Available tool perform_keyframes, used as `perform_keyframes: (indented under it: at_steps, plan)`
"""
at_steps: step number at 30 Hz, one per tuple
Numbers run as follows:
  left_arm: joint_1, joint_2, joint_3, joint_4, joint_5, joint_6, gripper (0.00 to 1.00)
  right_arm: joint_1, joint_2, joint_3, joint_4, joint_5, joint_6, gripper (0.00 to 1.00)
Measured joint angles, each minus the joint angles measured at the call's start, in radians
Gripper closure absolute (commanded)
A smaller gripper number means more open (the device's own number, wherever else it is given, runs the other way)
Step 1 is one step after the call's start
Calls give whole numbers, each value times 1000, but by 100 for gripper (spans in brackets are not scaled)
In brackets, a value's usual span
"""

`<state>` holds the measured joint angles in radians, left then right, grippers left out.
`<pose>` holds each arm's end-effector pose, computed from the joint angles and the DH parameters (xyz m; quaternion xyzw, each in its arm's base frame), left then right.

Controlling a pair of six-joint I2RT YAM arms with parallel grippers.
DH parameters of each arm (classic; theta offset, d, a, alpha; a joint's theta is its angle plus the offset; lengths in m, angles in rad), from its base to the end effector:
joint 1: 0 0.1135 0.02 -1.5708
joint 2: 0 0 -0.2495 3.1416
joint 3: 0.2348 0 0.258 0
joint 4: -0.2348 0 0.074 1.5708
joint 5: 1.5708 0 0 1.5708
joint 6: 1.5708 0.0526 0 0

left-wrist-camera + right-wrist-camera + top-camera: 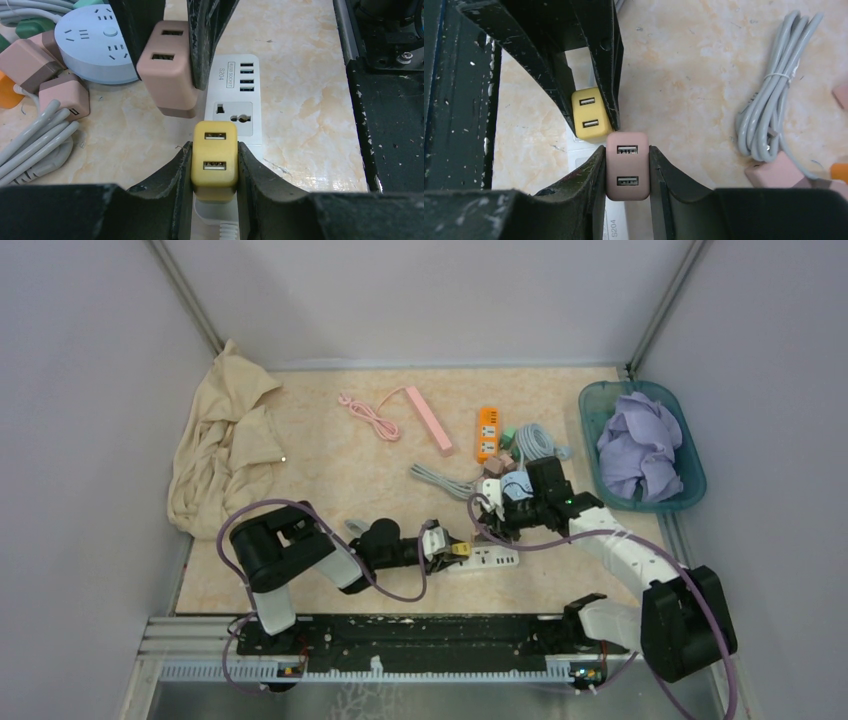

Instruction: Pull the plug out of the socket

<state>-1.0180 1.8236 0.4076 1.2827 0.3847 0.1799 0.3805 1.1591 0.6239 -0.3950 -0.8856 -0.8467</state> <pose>0.1418 -0.2674 0.1001 0.5205 0.5392 -0.3944 0.5318 0.1991 0.1235 0.1798 -0.6041 0.6235 0.3300 0.3707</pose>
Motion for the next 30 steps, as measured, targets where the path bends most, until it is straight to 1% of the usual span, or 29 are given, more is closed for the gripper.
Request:
perform_keyframes:
  at_steps: [3,6,16,19,22,30]
  plan:
    - [0,0,0,1,0,-1,100,-6,-14,17,-23,-28,-62,100]
    - [0,0,0,0,0,-3,100,-6,-21,18,-31,-37,-60,100]
    - [1,-10,36,-68,2,-40,94,-74,-35,17,137,38,150,100]
    - [1,-14,55,-102,3,-59,88,-78,-46,9,200,91,203,100]
    - [2,-18,62,-119,2,-73,82,-82,-46,-11,259,142,251,98]
    - [2,-27,66,-140,-3,-95,70,-82,4,-48,357,215,371,97]
